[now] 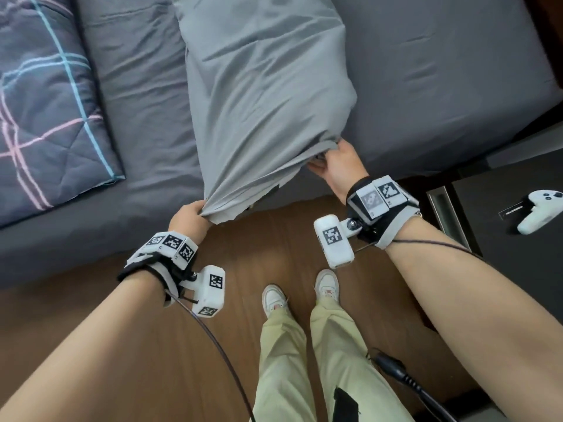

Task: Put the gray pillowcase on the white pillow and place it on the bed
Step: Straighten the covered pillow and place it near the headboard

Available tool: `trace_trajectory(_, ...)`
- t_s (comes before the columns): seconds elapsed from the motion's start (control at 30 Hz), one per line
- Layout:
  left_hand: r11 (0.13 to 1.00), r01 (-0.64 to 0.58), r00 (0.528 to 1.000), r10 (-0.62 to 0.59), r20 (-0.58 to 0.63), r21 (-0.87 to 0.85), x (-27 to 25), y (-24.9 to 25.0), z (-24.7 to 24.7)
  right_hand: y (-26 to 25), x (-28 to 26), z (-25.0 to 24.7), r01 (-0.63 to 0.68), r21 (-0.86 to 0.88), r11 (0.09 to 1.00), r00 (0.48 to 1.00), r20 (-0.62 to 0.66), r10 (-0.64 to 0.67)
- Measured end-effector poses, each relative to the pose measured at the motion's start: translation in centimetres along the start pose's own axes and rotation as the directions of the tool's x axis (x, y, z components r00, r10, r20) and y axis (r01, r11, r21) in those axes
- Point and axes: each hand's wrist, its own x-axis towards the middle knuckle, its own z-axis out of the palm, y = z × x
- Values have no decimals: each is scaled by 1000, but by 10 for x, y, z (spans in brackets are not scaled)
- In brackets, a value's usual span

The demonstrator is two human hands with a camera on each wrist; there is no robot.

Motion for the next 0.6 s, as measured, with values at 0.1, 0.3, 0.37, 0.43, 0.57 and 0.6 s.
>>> trace_trajectory(0.1, 1000, -12, 998, 12, 65, -6, -9, 1, -11, -10, 5, 12, 23, 76, 997, 999, -28, -21)
trace_trajectory(0.3, 992, 7, 994, 7, 113, -124, -14, 4, -18, -3, -12, -31, 143, -146, 979, 979, -127, -162)
trace_trajectory(0.37, 994, -18, 1000, 19, 11, -104, -15, 6, -12, 8, -17, -51, 120, -284, 951, 974, -151, -168)
trace_trajectory(0.43, 994, -45, 995, 36, -94, -103, -20, 17, -1, 19, -19, -68, 90, -375, 923, 970, -176, -166)
trace_trajectory(0.57, 988, -14, 910, -50, -410, -152, -42, 52, 23, 19, -23, -96, 141, -442, 886, 960, -157, -231)
trace_trajectory(0.6, 984, 1, 908, -75, -413, -176, -48, 62, 29, 17, -24, -101, 159, -456, 875, 956, -149, -252)
